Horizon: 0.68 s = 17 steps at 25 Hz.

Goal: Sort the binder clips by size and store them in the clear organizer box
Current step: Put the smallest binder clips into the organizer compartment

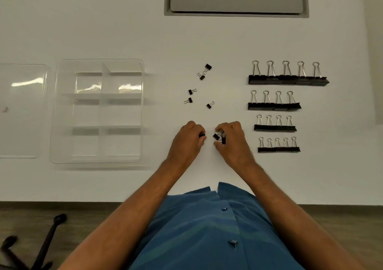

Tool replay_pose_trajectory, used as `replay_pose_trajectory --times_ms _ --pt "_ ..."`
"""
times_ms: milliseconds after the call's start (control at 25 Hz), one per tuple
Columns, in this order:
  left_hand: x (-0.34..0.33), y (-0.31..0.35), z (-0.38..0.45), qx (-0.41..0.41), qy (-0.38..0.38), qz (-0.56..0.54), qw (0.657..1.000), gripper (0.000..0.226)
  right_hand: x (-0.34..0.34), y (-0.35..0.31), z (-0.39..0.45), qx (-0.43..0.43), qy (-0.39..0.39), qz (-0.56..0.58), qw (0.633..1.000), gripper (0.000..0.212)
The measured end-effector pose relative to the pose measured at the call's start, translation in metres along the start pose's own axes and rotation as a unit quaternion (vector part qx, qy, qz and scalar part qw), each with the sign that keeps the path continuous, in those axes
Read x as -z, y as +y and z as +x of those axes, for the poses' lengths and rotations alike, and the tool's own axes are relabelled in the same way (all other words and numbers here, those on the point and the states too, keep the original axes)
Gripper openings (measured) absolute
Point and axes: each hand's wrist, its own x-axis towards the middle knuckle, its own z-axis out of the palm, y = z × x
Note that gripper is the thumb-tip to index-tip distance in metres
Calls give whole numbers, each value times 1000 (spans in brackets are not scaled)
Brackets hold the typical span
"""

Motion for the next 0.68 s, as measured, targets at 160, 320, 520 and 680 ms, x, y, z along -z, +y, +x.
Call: replay_pose_trajectory --times_ms 160,320,520,680 --pt "1 4 2 -5 -22 8 1000 11 -6 -9 6 35 -6 -21 999 26" --pt "2 6 1 6 -30 -15 999 16 2 -10 10 36 -36 -32 998 27" --pt "27 8 29 69 105 -121 985 21 25 -22 49 -18 60 37 997 30" --pt "39 -5 71 96 90 -93 987 48 22 -40 89 -4 33 32 999 48"
